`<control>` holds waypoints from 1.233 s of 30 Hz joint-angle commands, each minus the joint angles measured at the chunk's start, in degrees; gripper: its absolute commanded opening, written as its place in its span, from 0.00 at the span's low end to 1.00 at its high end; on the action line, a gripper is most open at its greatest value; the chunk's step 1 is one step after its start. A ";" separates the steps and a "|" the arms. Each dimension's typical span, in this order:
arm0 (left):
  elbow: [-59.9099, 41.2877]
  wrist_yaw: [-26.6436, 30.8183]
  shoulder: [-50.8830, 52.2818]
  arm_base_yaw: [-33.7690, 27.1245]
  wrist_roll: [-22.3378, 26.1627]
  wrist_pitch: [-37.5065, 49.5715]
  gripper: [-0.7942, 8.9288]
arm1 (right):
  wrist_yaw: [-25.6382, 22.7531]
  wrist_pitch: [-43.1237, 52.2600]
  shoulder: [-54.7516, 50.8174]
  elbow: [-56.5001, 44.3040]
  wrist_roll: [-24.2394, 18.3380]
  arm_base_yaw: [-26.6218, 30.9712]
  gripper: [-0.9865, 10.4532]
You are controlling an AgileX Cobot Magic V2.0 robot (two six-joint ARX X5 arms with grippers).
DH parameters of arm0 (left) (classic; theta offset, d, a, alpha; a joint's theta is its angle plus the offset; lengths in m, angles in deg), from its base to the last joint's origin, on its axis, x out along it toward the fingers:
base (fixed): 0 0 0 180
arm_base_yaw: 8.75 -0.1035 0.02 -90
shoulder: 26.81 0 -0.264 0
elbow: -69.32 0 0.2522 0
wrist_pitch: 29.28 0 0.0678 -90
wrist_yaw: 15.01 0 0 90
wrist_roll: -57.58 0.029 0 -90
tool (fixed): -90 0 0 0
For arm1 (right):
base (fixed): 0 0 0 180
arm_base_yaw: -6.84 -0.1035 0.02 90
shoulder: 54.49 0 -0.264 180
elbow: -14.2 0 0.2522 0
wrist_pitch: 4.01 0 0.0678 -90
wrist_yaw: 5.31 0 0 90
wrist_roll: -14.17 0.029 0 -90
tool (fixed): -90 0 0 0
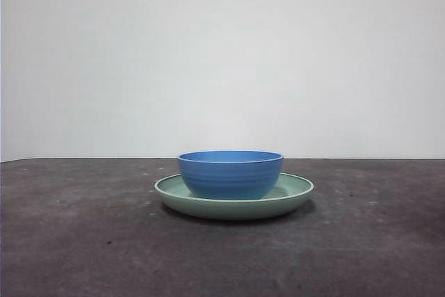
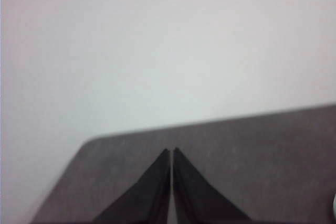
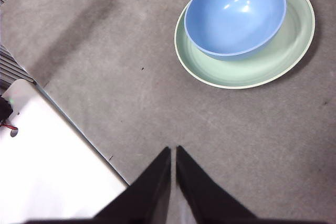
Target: Pick up the blue bowl, put it on the green plate, put it on desk
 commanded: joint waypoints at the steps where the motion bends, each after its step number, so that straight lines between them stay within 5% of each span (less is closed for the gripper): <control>1: -4.52 0.11 2.82 -0.72 1.03 0.22 0.09 | 0.02 0.57 0.35 1.03 -0.52 -0.46 0.10; 13: -15.72 0.11 10.16 -0.96 0.59 -0.96 0.09 | 0.02 0.57 0.35 1.03 -0.52 -0.46 0.10; 37: -17.57 0.13 11.76 -0.96 -1.33 -10.32 0.09 | 0.02 0.57 0.35 1.03 -0.52 -0.46 0.10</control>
